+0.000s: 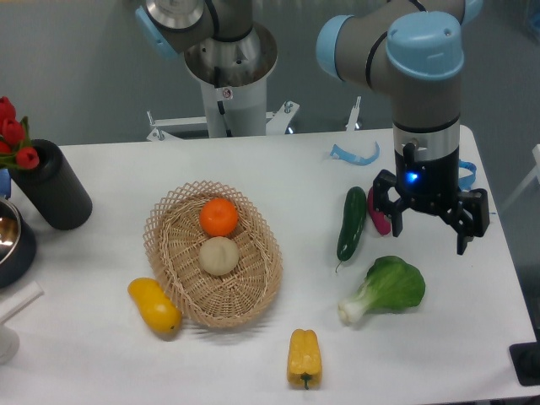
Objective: Pick up the yellow pepper from the table
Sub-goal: 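Lower the open gripper from above the cucumber toward the table, then move the open gripper over the bok choy toward the yellow bell pepper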
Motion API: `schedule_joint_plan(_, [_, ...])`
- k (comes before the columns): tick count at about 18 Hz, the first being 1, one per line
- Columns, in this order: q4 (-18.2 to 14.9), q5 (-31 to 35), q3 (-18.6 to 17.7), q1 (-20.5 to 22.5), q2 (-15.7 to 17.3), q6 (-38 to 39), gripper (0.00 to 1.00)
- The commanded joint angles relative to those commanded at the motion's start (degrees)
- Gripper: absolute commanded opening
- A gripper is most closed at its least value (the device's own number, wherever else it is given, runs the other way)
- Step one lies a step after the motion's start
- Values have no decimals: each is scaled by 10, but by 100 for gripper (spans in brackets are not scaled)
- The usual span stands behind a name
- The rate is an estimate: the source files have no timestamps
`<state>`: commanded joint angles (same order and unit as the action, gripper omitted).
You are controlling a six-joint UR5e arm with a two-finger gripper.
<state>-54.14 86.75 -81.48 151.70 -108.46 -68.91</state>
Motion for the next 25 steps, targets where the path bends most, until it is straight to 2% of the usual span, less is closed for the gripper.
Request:
schedule_joint_plan(10, [0, -16, -6, 4, 1, 18, 100])
schedule_joint_plan(16, [-1, -18, -6, -5, -12, 151, 100])
schedule_joint_plan(21, [-1, -18, 7, -38, -46, 358, 100])
schedule_joint_plan(23, [0, -35, 23, -46, -63, 389, 100])
schedule_joint_plan(25, [0, -61, 24, -47, -73, 411, 100])
